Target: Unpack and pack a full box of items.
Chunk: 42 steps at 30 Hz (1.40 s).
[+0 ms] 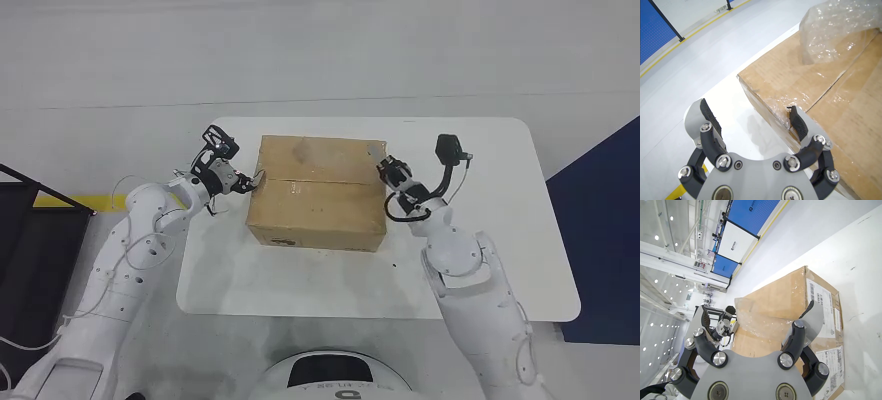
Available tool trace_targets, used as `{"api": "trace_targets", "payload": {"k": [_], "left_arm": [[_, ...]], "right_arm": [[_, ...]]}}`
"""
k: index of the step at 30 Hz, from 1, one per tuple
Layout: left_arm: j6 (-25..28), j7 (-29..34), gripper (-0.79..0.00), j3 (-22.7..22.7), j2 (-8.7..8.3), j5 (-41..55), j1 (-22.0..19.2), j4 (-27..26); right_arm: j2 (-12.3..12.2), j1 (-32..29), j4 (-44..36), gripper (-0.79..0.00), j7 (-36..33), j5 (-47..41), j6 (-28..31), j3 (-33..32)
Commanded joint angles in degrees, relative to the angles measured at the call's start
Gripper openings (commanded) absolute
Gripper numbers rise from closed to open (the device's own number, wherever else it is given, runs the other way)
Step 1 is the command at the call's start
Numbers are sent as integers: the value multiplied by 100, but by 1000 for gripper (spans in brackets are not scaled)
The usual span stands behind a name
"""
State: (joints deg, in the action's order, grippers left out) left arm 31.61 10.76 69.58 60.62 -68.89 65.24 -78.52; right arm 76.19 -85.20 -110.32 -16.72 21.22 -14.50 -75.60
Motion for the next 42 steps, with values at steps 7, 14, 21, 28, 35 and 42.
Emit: {"api": "trace_targets", "payload": {"k": [7, 14, 21, 28, 35, 42], "left_arm": [[0, 0, 0, 0, 0, 0, 0, 0], [0, 0, 0, 0, 0, 0, 0, 0], [0, 0, 0, 0, 0, 0, 0, 0], [0, 0, 0, 0, 0, 0, 0, 0], [0, 0, 0, 0, 0, 0, 0, 0], [0, 0, 0, 0, 0, 0, 0, 0]], "right_arm": [[-10, 16, 84, 0, -280, 25, 121, 173], [11, 251, 389, 0, -562, -16, 47, 471], [-10, 126, 44, 0, -639, -572, 403, 219], [-63, -240, -232, 0, -88, -399, 553, -283], [-37, 67, 395, 0, -212, -222, 522, 141], [-6, 304, 642, 0, -308, 18, 438, 542]]}}
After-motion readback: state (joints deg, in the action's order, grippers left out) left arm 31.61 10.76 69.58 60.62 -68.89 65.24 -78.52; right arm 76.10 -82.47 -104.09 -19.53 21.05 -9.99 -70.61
